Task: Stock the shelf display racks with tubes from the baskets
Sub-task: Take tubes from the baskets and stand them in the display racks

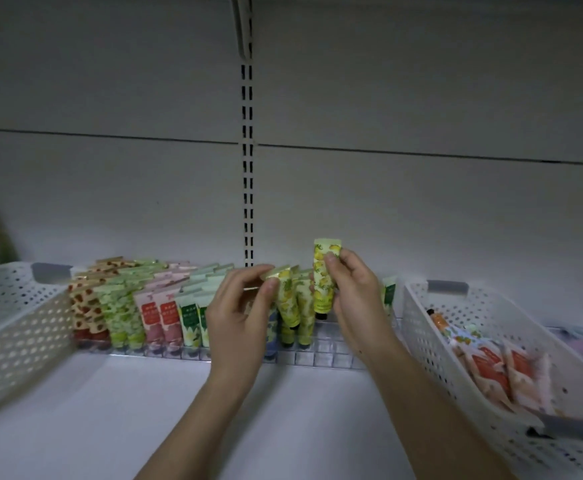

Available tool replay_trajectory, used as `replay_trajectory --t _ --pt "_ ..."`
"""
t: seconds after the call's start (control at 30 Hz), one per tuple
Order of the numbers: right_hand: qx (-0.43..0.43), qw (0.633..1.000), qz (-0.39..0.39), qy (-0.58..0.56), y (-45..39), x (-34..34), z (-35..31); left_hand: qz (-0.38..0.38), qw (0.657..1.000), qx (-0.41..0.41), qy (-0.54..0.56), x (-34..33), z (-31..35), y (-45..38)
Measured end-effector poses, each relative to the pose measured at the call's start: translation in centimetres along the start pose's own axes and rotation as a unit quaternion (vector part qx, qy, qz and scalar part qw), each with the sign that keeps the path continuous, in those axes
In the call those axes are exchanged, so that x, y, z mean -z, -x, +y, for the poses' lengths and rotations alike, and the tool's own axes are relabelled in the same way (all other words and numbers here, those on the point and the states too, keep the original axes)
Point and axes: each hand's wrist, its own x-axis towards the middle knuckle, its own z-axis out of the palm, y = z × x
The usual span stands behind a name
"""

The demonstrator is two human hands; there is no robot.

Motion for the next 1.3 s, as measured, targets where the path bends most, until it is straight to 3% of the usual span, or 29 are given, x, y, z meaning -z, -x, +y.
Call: replay_trajectory --t 0.27,0.37,0.5,0.77,1.0,1.13,1.3 --pt "0.093 0.991 -0.015 0.091 -0.2 2.0 2.0 -0.007 0.994 -0.087 -0.067 -0.1 -2.4 1.0" --pt "0.084 0.992 -0.010 0.093 0.3 2.2 2.3 -0.024 0.988 -0.115 -0.102 -0.5 -2.6 1.5" --pt "0.078 0.992 0.008 0.103 0.2 2.8 2.4 -0.026 0.987 -0.109 -0.118 -0.2 -3.1 1.5" --pt "0.087 0.987 -0.027 0.133 0.1 2.8 2.5 0.008 0.991 -0.058 -0.120 0.0 -3.4 1.8" --pt "0.085 0.986 -0.021 0.144 0.1 3.4 2.2 -0.048 0.972 -0.091 -0.211 -0.2 -3.7 1.8" --pt "0.054 0.985 -0.057 0.151 0.0 3.7 2.0 -0.067 0.949 -0.107 -0.289 -0.1 -3.7 1.7" --pt "0.043 0.982 -0.087 0.162 0.1 3.7 1.9 -0.093 0.943 -0.090 -0.306 0.0 -3.7 1.9"
